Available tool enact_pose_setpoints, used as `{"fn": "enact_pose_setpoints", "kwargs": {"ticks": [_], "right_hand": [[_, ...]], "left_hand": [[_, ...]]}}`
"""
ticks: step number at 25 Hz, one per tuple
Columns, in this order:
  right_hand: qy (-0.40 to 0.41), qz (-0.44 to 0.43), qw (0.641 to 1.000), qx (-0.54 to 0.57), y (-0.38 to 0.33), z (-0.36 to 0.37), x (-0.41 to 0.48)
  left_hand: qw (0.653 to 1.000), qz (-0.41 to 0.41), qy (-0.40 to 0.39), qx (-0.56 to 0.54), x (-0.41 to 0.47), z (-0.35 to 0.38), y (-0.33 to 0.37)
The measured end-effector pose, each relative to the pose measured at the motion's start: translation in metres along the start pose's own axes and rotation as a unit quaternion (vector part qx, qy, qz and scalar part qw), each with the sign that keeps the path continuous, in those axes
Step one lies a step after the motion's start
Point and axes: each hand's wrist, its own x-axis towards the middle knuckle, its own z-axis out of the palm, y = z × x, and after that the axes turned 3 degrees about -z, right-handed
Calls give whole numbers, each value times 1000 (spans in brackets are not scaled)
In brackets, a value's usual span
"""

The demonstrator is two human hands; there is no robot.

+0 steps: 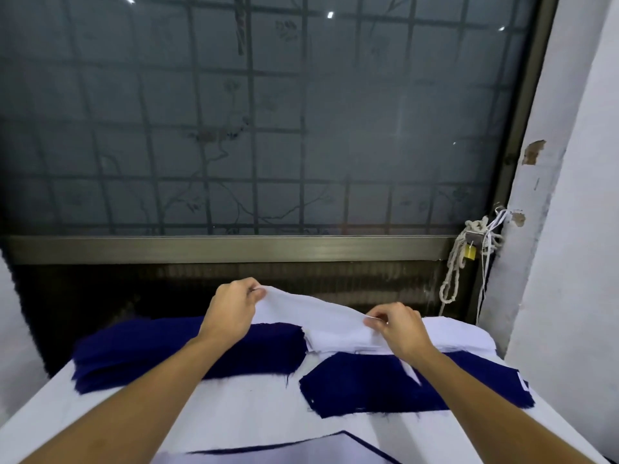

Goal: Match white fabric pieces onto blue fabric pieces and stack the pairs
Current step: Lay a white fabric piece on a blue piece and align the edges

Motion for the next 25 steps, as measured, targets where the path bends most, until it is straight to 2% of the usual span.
{"fn": "enact_pose_setpoints", "kwargs": {"ticks": [6, 11, 14, 19, 25], "right_hand": [[-26, 58, 996, 57, -16, -4, -46], [-86, 89, 970, 211, -24, -3, -98], [-84, 82, 952, 284, -28, 8, -129], [-42, 120, 961, 246, -13, 43, -161], [-1, 92, 993, 68, 2, 69, -194]], "left_hand": [[996, -88, 23, 6, -44, -55, -49], [985, -152, 64, -47, -99, -80, -93], [977, -174, 82, -95, -136, -83, -117], [969, -219, 75, -83, -181, -67, -151], [963, -266, 43, 2, -224, -40, -180]]}}
